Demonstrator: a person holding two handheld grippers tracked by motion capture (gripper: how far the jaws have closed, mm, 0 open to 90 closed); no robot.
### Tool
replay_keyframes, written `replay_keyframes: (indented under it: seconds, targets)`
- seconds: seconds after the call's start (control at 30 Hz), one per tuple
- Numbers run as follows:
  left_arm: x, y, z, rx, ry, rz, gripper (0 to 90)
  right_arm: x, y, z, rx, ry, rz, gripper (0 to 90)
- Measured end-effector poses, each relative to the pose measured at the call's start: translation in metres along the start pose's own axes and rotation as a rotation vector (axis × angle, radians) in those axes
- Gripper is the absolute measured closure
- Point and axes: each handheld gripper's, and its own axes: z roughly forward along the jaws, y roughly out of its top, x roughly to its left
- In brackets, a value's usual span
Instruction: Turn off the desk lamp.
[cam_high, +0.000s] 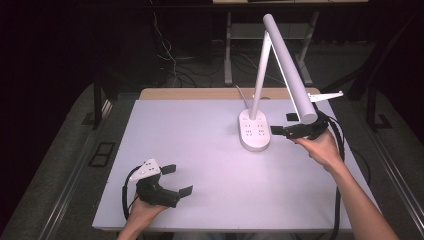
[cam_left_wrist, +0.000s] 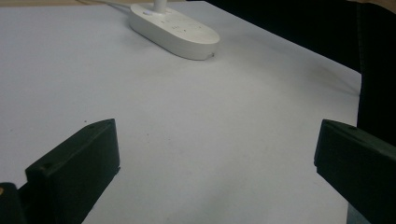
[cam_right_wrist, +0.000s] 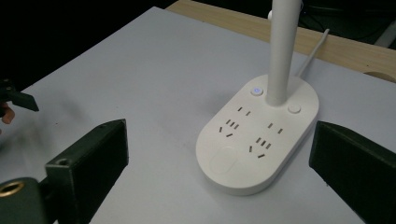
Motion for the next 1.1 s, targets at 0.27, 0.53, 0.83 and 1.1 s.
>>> replay_keyframes:
  seconds: [0.27,0.53,0.83,1.1]
  targets:
    - [0.001,0.000,-0.001,-0.003,0.003,-0.002,0.0,-0.015,0.010,0.011,0.003,-0.012,0.018,5.7]
    - [0.001,0.000,-0.002,-0.006,0.005,-0.004,0.0,-0.031,0.014,0.025,0.010,-0.025,0.043,6.4]
    - [0.002,0.001,-0.003,-0.012,0.008,-0.006,0.0,-0.049,0.013,0.046,0.046,-0.015,0.059,12.3]
    - [0.002,0.000,-0.003,-0.011,0.009,-0.005,0.0,-0.060,0.016,0.060,0.049,-0.011,0.071,26.0]
